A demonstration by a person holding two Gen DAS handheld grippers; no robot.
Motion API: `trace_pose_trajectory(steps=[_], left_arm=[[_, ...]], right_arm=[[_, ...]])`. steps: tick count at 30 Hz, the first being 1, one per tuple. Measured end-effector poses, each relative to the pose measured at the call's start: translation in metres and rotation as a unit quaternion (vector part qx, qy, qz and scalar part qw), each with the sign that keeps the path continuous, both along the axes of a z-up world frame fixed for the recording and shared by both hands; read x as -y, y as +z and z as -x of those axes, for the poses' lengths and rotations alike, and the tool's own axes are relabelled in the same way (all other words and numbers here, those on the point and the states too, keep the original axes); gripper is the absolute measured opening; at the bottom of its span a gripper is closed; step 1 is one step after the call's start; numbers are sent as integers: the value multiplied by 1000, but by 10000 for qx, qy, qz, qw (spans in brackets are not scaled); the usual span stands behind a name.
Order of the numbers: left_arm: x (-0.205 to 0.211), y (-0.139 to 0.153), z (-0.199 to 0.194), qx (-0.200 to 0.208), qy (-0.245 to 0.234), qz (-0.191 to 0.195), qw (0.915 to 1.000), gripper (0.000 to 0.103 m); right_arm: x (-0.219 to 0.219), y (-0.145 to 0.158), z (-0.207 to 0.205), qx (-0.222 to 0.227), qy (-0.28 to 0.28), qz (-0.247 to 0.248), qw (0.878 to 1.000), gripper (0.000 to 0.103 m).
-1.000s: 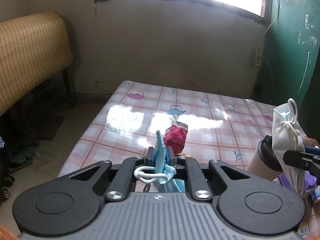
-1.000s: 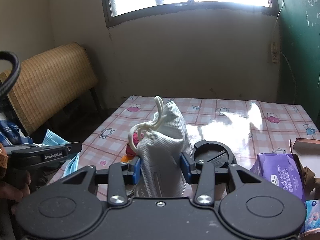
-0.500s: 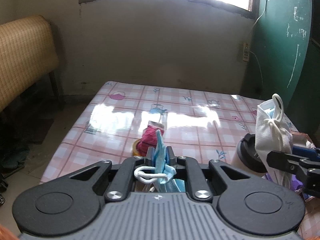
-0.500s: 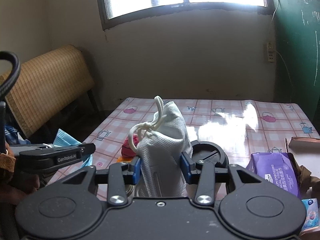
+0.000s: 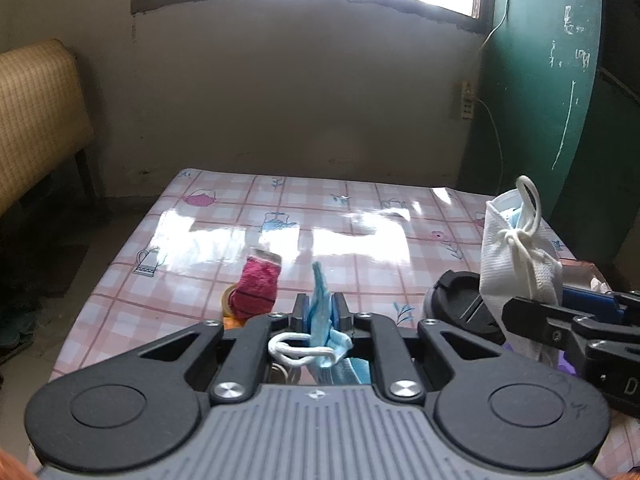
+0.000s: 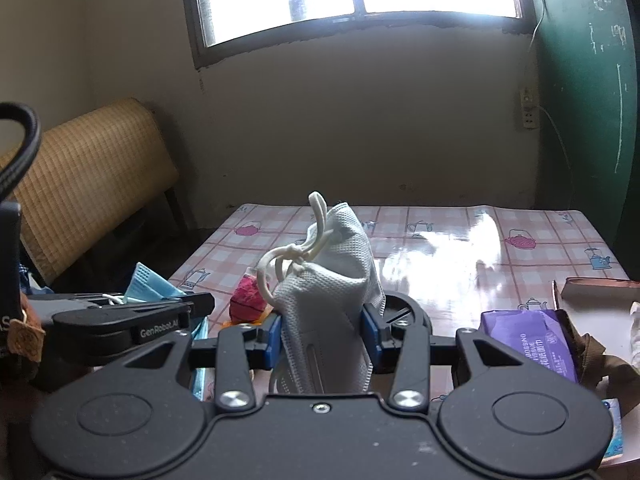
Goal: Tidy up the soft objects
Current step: 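Lift both masks and carry them toward the cardboard box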
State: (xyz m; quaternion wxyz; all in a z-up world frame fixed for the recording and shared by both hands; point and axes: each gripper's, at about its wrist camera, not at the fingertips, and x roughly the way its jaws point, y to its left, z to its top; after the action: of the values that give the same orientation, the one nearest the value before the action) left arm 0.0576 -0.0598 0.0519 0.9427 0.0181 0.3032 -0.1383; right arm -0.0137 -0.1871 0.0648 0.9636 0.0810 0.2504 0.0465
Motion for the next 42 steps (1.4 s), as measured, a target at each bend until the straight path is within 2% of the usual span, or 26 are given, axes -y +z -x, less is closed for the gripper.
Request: trace_pose_trajectory(steps=[42], left_arm=[[89,5,0,36,-889,67,9960,14]], right_arm=[[73,9,15,139,-762,-32,9970,49]])
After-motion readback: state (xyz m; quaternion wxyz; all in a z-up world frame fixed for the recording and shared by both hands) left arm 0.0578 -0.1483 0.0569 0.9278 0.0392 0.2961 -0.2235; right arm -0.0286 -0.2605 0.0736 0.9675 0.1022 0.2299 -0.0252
